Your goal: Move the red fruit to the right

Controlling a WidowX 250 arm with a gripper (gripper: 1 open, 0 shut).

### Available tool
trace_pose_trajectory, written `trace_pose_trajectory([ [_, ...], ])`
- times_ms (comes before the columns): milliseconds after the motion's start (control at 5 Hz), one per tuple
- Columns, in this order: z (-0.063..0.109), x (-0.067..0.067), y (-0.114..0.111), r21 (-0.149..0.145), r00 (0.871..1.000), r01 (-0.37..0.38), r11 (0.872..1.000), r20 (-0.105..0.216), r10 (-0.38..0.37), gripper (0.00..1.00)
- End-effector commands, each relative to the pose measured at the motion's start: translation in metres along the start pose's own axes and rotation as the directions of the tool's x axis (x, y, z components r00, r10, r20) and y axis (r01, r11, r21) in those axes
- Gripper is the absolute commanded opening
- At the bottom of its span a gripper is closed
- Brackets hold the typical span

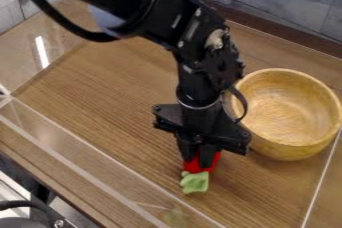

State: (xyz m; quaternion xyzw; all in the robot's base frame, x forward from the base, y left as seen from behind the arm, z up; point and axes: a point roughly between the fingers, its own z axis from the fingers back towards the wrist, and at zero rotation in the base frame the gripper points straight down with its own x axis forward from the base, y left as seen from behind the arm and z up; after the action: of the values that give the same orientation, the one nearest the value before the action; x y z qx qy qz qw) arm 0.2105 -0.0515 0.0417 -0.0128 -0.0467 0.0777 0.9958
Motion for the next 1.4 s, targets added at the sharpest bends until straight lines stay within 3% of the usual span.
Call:
trace_pose_trajectory([
  [0, 0.007, 0.011, -0.008, -0.016, 0.999, 0.013, 1.0, 0.033, -0.013, 0.0],
  [600, 0.004, 0.011, -0.009, -0.01, 1.0, 0.01, 1.0, 0.019, -0.01, 0.0],
  [1000, 0.053, 0.028, -0.018, 0.002, 0.995, 0.028, 1.0, 0.092, -0.028, 0.0],
  [1200, 0.069, 0.043, -0.031, 0.008, 0.991, 0.054, 0.998, 0.119, -0.055, 0.0],
])
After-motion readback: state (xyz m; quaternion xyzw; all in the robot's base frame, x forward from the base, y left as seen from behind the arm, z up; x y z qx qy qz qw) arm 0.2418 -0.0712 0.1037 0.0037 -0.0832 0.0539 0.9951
